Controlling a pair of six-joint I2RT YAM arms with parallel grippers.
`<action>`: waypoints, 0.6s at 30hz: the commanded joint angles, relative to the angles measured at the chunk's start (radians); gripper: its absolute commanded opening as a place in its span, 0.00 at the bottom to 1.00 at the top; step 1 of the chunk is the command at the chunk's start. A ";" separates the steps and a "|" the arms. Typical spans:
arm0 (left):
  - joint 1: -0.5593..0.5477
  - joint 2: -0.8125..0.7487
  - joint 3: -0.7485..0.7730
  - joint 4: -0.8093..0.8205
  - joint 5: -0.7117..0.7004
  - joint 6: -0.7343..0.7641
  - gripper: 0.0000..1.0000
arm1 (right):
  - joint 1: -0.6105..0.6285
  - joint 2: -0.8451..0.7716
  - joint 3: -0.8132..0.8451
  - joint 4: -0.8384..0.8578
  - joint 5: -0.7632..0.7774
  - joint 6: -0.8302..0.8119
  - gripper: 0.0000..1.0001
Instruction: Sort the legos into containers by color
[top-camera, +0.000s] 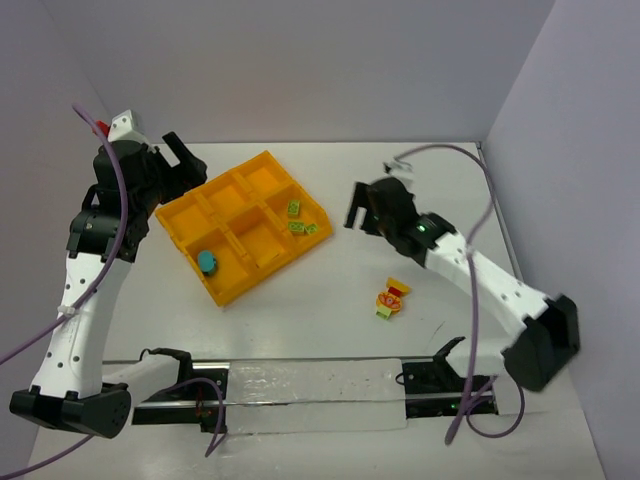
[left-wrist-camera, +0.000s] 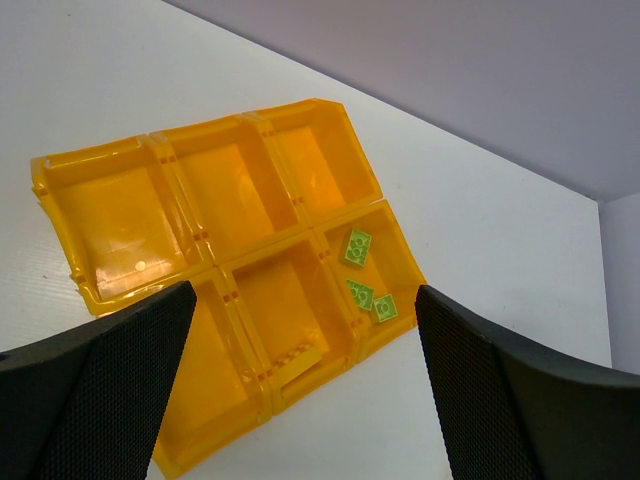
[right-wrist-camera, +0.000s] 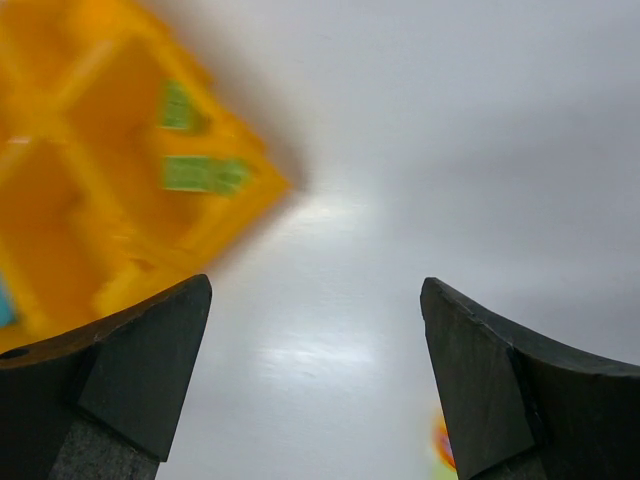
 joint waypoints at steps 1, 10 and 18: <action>-0.006 -0.013 -0.005 0.040 0.022 0.012 0.99 | -0.048 -0.199 -0.253 -0.156 0.059 0.138 0.92; -0.006 -0.011 0.000 0.039 0.039 0.013 0.99 | -0.050 -0.452 -0.526 -0.284 -0.017 0.325 0.92; -0.006 -0.008 0.006 0.039 0.053 0.007 0.99 | -0.050 -0.352 -0.553 -0.128 -0.092 0.321 0.82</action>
